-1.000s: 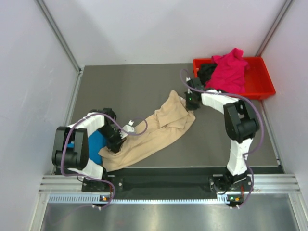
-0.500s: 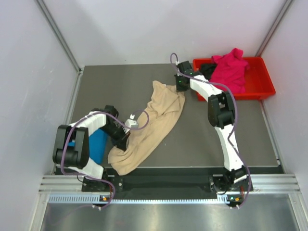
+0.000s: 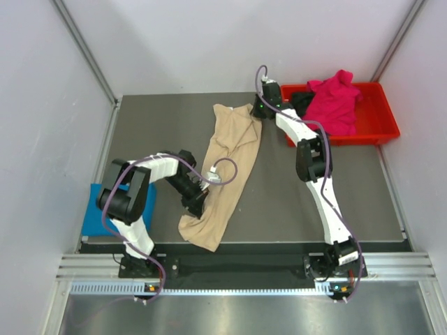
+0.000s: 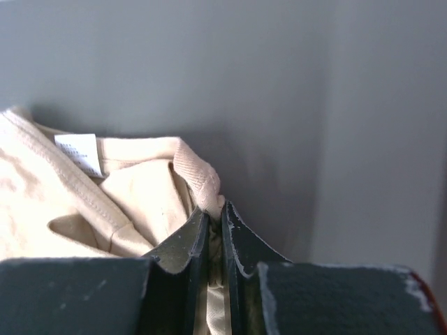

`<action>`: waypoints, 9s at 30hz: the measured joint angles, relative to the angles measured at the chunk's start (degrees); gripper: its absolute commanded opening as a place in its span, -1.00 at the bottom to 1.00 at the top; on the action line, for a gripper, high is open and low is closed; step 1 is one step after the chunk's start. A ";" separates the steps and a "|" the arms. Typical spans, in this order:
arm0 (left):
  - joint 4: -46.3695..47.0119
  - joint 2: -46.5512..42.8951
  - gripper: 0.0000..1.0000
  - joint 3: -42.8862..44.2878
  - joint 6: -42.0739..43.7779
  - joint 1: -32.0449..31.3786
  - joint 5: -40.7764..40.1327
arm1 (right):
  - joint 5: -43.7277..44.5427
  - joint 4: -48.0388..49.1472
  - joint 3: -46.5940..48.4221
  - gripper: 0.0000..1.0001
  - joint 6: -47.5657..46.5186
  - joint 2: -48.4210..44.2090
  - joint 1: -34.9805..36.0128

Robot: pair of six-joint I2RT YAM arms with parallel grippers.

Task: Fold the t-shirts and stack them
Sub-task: Fold the tshirt

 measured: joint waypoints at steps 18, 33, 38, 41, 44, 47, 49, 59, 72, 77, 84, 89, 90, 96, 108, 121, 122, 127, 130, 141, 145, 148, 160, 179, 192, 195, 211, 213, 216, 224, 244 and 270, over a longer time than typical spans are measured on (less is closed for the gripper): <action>-4.76 -2.73 -0.08 1.95 -1.57 -4.04 -5.38 | 6.78 9.18 -2.75 0.00 -1.75 -2.25 -0.13; -1.57 -13.68 0.02 -0.68 -12.35 2.60 -15.91 | 16.00 1.97 -18.58 -0.20 3.74 -17.75 0.35; -0.46 -10.82 0.04 -0.70 -13.27 0.94 -16.02 | 15.19 0.74 -16.63 -0.17 4.79 -13.46 0.55; 0.11 -10.80 0.04 -1.01 -13.05 -0.44 -16.46 | 14.82 0.31 -16.57 -0.19 5.25 -10.99 0.63; 0.15 -10.78 0.05 -1.84 -12.81 -0.74 -17.07 | 13.81 0.85 -14.21 -0.42 5.77 -9.55 0.68; 0.15 -10.75 0.04 -1.97 -12.70 -0.74 -17.22 | 11.50 1.55 -10.97 -0.99 6.73 -7.23 0.61; 0.13 -10.75 0.04 -1.97 -12.70 -0.74 -17.16 | 9.53 2.62 -10.80 -1.00 8.22 -6.12 0.48; 0.50 -8.41 0.05 0.98 -13.94 -1.22 -14.88 | 2.29 14.05 2.45 -1.00 18.80 5.81 -0.50; 1.20 -8.00 0.05 1.70 -15.82 -2.51 -14.27 | 1.73 17.62 -9.49 0.29 14.25 -4.13 -1.66; 3.87 -15.37 0.07 -0.09 -17.90 -2.23 -18.43 | -0.50 15.58 -21.49 0.31 11.15 -19.45 -1.16; 6.12 -21.90 0.09 -2.16 -19.56 -0.02 -20.24 | -0.63 13.31 -58.14 0.30 8.83 -57.24 5.51; 6.64 -23.39 0.09 -2.34 -19.98 0.24 -19.47 | 0.50 10.36 -79.03 0.26 11.19 -75.28 14.84; 6.86 -23.63 0.09 -2.40 -20.02 0.24 -19.34 | 0.50 10.23 -83.23 0.25 12.41 -77.24 17.38; 7.50 -24.52 0.09 -2.51 -20.65 0.39 -18.80 | 0.46 8.22 -102.12 0.12 22.32 -81.18 30.69; 7.65 -24.76 0.09 -2.56 -20.94 0.39 -18.58 | -5.35 20.79 -107.89 -0.80 34.75 -73.50 37.35; 5.88 -24.76 0.09 -2.49 -18.38 0.39 -10.99 | -6.91 22.58 -114.99 -1.00 36.24 -78.16 34.12; 5.75 -24.76 0.08 -2.49 -17.84 0.35 -10.25 | -6.97 21.51 -115.27 -1.00 35.87 -79.28 33.48; 6.03 -25.88 0.04 -2.51 -16.31 -1.90 -7.58 | -8.11 15.43 -116.74 -0.98 32.76 -86.29 28.74; 8.50 -28.41 0.05 -3.02 -15.19 -5.62 -6.25 | -8.96 12.94 -116.83 -0.56 30.97 -86.93 27.63; 17.35 -33.44 0.15 -21.33 8.22 -14.71 -5.55 | -13.31 9.07 -115.89 -0.13 28.41 -86.84 27.34; 17.46 -34.88 0.18 -23.04 15.61 -16.65 -7.17 | -13.84 8.92 -115.91 -0.13 28.59 -86.64 27.39; 17.90 -35.91 0.20 -23.26 19.85 -17.97 -7.72 | -15.17 10.67 -115.95 -0.13 29.40 -85.18 27.76; 9.60 -36.48 0.19 -24.76 33.00 -21.33 -10.19 | -17.57 15.67 -115.99 -0.17 31.58 -81.79 28.92; 20.83 -36.39 -1.00 -29.81 25.57 -22.60 -4.92 | -17.22 14.69 -115.86 -1.00 30.95 -80.32 29.07; 21.84 -31.67 -1.00 -10.88 6.82 -2.97 -2.69 | -17.22 3.87 -97.50 -1.00 19.65 -78.07 18.67; 24.44 -27.10 -1.00 -6.34 3.10 0.81 -1.29 | -17.79 3.43 -89.92 -1.00 15.93 -71.69 14.36; 31.45 2.43 -1.00 16.61 -9.09 6.29 -4.11 | -23.85 1.60 -61.81 -1.00 7.74 -42.62 3.26; 31.56 4.31 -1.00 17.94 -9.53 6.51 -4.61 | -24.26 0.87 -58.82 -0.96 7.41 -40.17 2.89; 31.87 6.82 -1.00 19.08 -10.36 6.80 -5.77 | -24.65 0.66 -55.80 -0.45 7.30 -37.44 2.69; 31.93 13.66 -0.13 25.22 -14.99 6.82 -10.14 | -19.17 0.48 -52.89 -0.01 7.21 -35.74 0.15; 31.12 -4.72 0.42 7.89 -13.25 0.72 -9.44 | -8.81 3.37 -72.52 0.04 0.20 -53.70 7.93; 41.16 -10.75 -1.00 -10.25 4.17 -6.27 -18.97 | -19.85 14.95 -91.06 -0.90 16.70 -56.17 10.49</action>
